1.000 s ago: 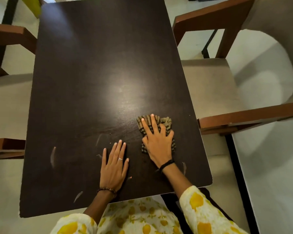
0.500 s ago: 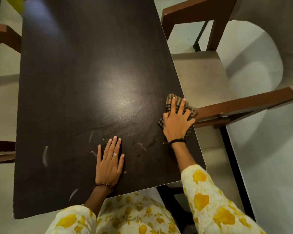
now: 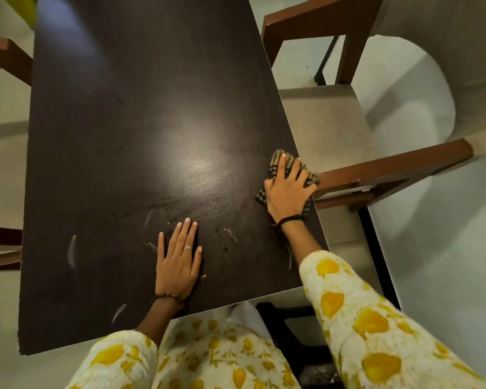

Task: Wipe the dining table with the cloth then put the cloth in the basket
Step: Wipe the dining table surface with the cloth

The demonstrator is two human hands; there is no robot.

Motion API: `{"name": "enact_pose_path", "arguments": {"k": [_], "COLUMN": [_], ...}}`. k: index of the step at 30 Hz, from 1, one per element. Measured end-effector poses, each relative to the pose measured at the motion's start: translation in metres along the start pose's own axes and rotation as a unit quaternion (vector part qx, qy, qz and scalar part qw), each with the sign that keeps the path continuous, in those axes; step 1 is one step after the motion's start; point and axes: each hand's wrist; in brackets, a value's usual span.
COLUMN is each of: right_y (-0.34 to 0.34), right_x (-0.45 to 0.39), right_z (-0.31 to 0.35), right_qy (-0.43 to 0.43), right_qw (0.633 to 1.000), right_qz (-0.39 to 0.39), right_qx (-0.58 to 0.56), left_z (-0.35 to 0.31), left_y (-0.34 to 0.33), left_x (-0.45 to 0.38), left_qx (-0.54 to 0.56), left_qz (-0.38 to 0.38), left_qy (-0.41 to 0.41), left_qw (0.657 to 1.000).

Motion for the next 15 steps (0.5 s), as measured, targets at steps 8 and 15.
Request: {"name": "enact_pose_path", "arguments": {"k": [8, 15], "right_y": [-0.003, -0.014], "right_x": [0.075, 0.091], "right_z": [-0.036, 0.029], "right_qy": [-0.025, -0.008], "right_qw": [0.999, 0.999], "right_qz": [-0.015, 0.005], "right_qx": [0.042, 0.044], "left_z": [0.028, 0.103], "left_y": [0.007, 0.013], "left_x": [0.012, 0.058], "left_qx": [0.053, 0.023], "left_qz": [-0.037, -0.046], "left_qy": [0.084, 0.146], "left_qw": [0.994, 0.988]}}
Point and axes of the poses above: each hand's wrist, its own x-axis away from the middle knuckle, its own y-axis out of the back of the hand, z = x × y, and after that the axes turned 7 degrees about -x, right-handed
